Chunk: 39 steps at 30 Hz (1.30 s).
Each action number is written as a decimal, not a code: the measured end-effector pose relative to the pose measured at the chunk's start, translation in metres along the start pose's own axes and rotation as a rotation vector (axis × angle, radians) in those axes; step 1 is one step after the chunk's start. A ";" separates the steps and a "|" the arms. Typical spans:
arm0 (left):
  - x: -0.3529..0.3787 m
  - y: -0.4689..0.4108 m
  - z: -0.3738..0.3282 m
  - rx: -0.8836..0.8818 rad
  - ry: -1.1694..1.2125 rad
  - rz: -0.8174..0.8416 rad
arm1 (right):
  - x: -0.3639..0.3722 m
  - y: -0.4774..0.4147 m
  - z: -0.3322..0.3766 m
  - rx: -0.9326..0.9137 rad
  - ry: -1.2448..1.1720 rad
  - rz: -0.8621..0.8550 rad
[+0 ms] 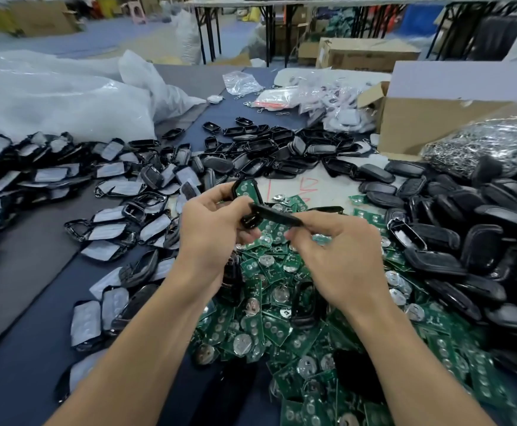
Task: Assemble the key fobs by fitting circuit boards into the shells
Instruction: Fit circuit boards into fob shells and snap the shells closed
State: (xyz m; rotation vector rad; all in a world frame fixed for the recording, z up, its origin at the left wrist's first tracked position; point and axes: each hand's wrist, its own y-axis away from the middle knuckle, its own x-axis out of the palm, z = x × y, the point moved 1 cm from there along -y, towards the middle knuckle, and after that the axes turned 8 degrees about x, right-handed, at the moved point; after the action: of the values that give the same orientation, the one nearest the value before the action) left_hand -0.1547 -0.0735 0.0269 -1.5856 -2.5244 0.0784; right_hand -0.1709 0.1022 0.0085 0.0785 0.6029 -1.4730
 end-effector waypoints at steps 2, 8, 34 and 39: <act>-0.001 0.000 -0.001 -0.001 -0.014 -0.008 | -0.002 0.000 -0.001 0.006 0.011 0.015; -0.007 -0.002 -0.009 -0.025 0.008 0.095 | -0.006 -0.001 -0.002 0.060 0.010 0.025; 0.012 0.010 0.002 -0.056 0.034 0.091 | 0.011 0.015 0.024 -0.010 0.358 -0.053; 0.015 0.013 0.002 -0.069 0.022 0.126 | 0.004 0.006 0.014 0.222 0.101 0.012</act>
State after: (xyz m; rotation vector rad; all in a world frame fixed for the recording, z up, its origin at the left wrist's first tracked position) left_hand -0.1499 -0.0542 0.0253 -1.7606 -2.4332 -0.0110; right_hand -0.1607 0.0938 0.0164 0.3304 0.5169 -1.5271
